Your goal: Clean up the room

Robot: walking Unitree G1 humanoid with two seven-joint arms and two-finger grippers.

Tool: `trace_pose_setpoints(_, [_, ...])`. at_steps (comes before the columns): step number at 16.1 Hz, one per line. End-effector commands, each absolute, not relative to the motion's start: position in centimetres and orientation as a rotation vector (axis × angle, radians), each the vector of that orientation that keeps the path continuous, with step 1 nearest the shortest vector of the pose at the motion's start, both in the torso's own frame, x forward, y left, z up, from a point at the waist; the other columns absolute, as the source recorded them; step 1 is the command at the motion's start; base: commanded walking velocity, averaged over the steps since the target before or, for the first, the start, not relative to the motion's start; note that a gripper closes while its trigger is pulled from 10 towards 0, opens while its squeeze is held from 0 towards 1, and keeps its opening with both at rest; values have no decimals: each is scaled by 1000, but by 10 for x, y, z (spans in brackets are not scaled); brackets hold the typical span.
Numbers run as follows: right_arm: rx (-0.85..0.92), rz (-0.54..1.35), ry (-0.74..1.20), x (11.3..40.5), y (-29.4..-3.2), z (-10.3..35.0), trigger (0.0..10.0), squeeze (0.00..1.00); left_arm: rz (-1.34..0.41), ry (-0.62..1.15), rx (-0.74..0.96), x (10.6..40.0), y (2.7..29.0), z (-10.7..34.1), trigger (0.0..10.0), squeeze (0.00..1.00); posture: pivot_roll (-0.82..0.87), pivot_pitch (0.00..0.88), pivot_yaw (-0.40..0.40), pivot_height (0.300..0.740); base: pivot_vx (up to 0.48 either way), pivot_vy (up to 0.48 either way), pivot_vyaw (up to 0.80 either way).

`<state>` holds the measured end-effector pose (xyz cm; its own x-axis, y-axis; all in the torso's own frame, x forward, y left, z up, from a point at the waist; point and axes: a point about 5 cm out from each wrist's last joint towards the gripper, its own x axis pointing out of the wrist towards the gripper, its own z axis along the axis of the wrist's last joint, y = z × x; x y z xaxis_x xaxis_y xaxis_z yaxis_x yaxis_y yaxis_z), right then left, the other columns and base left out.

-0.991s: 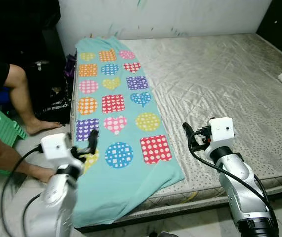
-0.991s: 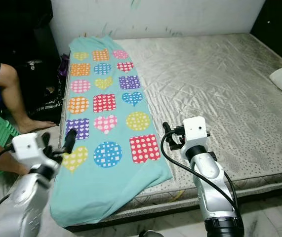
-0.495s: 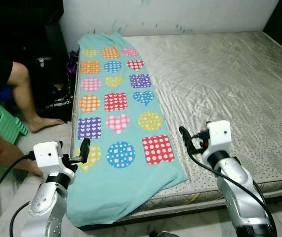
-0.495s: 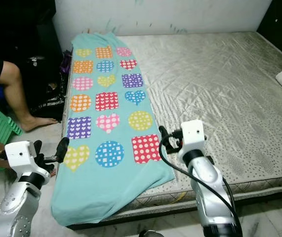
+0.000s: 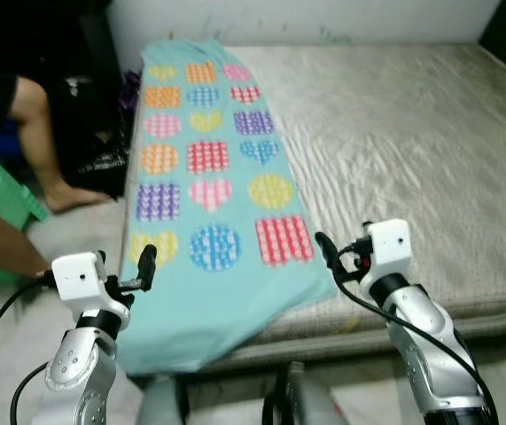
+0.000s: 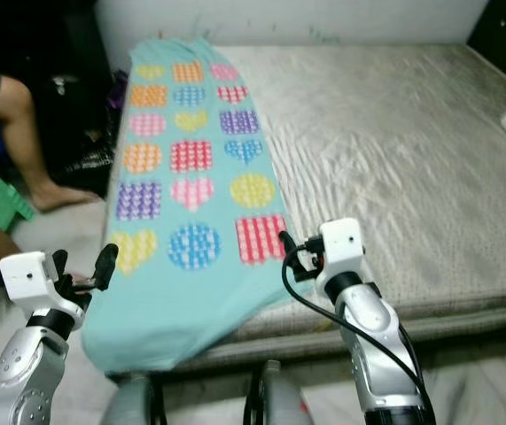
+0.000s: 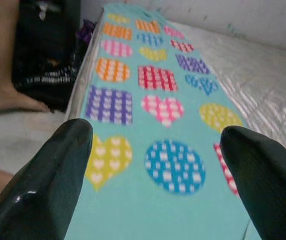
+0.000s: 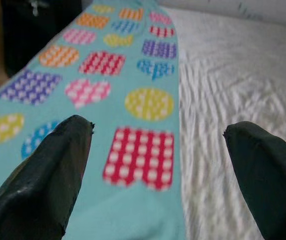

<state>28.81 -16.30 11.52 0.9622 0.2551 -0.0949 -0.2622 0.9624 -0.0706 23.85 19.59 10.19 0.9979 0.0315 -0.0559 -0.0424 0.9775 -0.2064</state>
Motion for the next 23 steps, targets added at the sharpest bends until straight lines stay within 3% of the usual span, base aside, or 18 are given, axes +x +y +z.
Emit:
trace_pose_setpoints(1, [-83, 268, 91, 286, -164, 116, 10000, 0, 49, 59, -201, 236, 197, 102, 10000, 0, -71, 183, -52, 583, 0, 0, 0])
trace_pose_setpoints(9, [-108, 274, 72, 295, -168, 122, 10000, 0, 62, 20, -211, 242, 195, 109, 10000, 0, -74, 181, -55, 583, 0, 0, 0])
trace_pose_setpoints(14, [-109, 288, 73, 293, -166, 121, 10000, 0, 56, 16, -215, 243, 190, 111, 10000, 0, -77, 182, -52, 533, 0, 0, 0])
trace_pose_setpoints(19, [-134, 306, 61, 296, -165, 123, 10000, 0, 28, -4, -236, 243, 187, 114, 10000, 0, -78, 185, -55, 533, 0, 0, 0])
trace_pose_setpoints(23, [-138, 314, 58, 294, -163, 123, 10000, 0, 21, 0, -246, 244, 184, 113, 10000, 0, -82, 196, -54, 533, 0, 0, 756])
